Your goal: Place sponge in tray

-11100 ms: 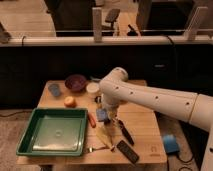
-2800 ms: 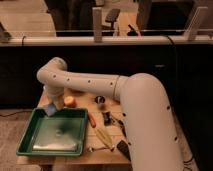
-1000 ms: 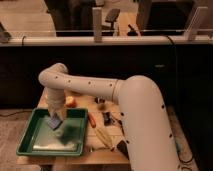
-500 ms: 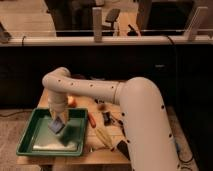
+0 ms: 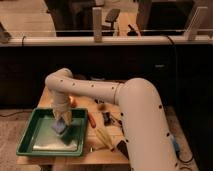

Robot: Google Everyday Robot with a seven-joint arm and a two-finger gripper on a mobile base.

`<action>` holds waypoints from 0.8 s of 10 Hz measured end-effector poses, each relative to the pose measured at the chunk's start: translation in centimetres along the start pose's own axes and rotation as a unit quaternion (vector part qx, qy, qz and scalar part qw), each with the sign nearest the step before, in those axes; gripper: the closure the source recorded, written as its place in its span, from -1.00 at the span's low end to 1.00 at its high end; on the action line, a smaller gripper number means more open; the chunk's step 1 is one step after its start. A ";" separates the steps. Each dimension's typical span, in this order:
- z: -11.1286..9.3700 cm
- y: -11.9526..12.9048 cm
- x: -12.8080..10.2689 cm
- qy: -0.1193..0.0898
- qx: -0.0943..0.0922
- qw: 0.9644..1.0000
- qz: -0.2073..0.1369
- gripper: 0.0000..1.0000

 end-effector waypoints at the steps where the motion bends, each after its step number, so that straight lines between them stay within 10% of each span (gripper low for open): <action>1: 0.0 0.0 0.0 -0.004 -0.007 1.000 -0.006 -0.01; 4: 0.1 0.0 -0.5 -0.009 -0.021 0.999 -0.025 -0.56; 8: 0.0 -0.2 -1.1 -0.008 -0.026 0.999 -0.037 -0.60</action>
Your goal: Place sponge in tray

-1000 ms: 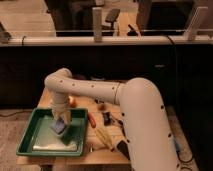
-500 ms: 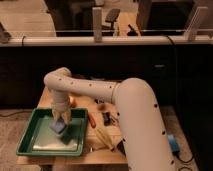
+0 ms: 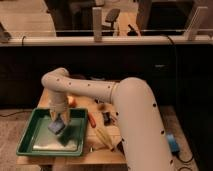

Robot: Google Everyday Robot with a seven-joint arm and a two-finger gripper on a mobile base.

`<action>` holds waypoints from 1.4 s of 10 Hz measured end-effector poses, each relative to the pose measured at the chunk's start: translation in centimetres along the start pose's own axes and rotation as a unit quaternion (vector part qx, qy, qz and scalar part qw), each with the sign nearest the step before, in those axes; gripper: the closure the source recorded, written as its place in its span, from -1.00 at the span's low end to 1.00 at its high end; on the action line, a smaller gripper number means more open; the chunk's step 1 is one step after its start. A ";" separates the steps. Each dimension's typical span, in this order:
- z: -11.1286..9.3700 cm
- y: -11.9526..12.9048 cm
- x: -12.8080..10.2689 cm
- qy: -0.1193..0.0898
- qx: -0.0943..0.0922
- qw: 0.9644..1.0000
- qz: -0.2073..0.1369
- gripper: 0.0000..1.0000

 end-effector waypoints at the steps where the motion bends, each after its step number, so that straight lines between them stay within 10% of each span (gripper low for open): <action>1: 0.0 -0.1 -0.1 0.001 -0.002 1.000 -0.002 -0.60; 14: -0.2 -0.5 -1.1 0.008 -0.001 1.000 -0.028 -0.60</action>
